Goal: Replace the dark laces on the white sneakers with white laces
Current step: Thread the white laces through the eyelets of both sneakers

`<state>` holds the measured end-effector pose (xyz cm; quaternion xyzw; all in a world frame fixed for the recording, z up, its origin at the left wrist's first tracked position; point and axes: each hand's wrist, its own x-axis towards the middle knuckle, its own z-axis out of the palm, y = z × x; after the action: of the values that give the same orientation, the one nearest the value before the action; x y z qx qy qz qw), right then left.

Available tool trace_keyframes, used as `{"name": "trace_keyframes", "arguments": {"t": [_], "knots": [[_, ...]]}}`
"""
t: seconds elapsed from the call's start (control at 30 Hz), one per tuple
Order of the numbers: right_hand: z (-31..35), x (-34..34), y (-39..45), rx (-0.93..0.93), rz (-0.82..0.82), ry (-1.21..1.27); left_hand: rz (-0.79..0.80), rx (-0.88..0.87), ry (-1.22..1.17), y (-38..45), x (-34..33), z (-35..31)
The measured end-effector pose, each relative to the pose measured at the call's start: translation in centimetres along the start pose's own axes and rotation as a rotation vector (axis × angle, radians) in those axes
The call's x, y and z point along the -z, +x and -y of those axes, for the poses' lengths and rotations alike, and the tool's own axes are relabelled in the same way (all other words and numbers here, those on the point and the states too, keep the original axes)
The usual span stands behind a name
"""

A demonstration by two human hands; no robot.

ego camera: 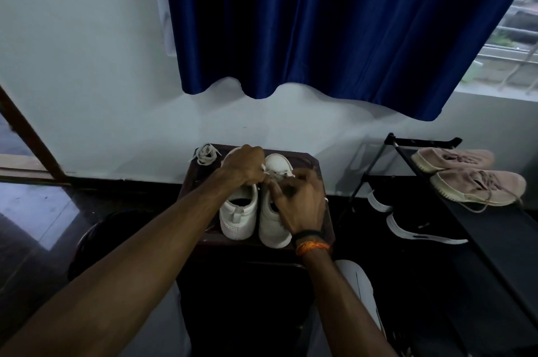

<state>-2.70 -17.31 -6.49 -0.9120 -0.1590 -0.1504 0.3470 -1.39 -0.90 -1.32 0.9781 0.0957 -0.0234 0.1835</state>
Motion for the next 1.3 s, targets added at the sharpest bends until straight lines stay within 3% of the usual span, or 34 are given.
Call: {"name": "trace_keyframes", "arguments": {"t": [0.17, 0.43, 0.57, 0.7, 0.83, 0.97, 1.1, 1.3], "knots": [[1.0, -0.3, 0.0, -0.101, -0.025, 0.034, 0.041, -0.037, -0.110, 0.1, 0.7, 0.5], [0.9, -0.4, 0.3, -0.122, 0.028, 0.036, -0.055, 0.022, -0.126, -0.5, 1.5, 0.9], [0.1, 0.7, 0.2, -0.239, 0.035, 0.279, -0.041, 0.035, -0.117, -0.8, 1.8, 1.2], [-0.5, 1.2, 0.0, -0.362, -0.061, 0.428, -0.085, 0.067, -0.076, -1.0, 1.7, 0.9], [-0.7, 1.5, 0.0, -0.308, -0.057, 0.317, -0.053, 0.084, 0.015, -1.5, 1.0, -0.6], [-0.7, 1.8, 0.0, -0.231, -0.053, 0.247, -0.061, 0.087, -0.120, -1.6, 0.7, -0.5], [-0.7, 2.1, 0.1, -0.282, -0.037, 0.253, -0.079, 0.117, -0.253, -1.7, 1.4, 0.5], [-2.5, 1.4, 0.1, -0.391, -0.006, 0.551, -0.095, 0.108, -0.373, -1.7, 1.1, 1.5]]}}
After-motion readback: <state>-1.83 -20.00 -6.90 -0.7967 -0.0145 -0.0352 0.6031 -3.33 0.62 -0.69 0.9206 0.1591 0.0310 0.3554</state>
